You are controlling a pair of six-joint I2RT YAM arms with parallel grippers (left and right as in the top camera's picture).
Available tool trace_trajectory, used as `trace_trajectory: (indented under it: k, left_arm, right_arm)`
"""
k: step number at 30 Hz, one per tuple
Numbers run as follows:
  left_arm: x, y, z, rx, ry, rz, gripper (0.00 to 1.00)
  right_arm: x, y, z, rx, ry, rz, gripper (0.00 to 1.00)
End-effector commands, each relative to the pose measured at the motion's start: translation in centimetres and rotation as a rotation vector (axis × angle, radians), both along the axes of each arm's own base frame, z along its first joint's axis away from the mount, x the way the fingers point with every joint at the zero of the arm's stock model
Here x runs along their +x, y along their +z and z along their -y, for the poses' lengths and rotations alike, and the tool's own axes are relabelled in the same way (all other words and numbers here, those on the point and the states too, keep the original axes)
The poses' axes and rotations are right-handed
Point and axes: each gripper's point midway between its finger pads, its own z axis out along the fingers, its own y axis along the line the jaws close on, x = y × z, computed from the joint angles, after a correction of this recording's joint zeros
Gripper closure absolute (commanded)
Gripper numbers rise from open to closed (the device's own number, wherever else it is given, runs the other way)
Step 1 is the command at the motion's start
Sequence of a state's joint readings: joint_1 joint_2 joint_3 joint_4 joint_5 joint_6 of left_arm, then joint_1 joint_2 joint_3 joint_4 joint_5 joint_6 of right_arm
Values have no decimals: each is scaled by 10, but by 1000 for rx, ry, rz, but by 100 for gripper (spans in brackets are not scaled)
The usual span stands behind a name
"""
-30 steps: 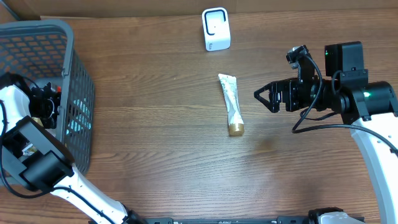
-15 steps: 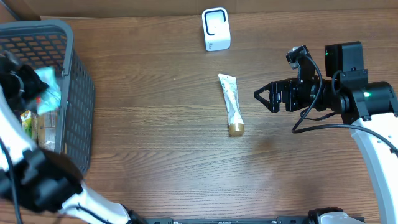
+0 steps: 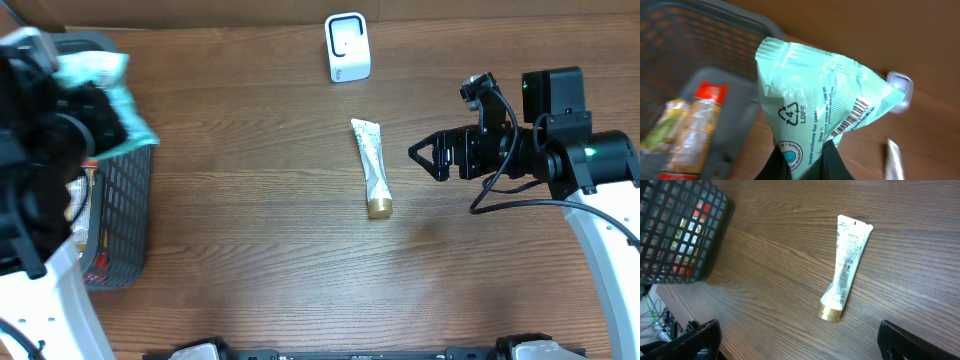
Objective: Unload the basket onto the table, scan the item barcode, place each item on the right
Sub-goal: 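Place the green packet left of the tube and release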
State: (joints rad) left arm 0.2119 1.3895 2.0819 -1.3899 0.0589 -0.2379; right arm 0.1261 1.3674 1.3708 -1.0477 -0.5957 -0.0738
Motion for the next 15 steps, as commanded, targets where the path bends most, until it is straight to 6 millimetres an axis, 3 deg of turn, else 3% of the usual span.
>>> trace_trajectory:
  k: [1,5,6,11,15]
  left_arm:
    - [18,-35,53,-116,-145,-105,96]
    - [38,-105,102,-198,-198,-268,96]
    - [47,-139,122,-235,-212,-325,96]
    - [64,-241,200,-372,-356,-443,96]
    - [63,-318,228,-432,-292,-565,96]
  right_arm:
    - [2,8,-3,11,7,18,0]
    - [2,8,-3,11,7,18,0]
    - [2,8,-3,11,7,18,0]
    - [2,8,-3,11,7,18,0]
    - [2,8,-3,11,7,18,0]
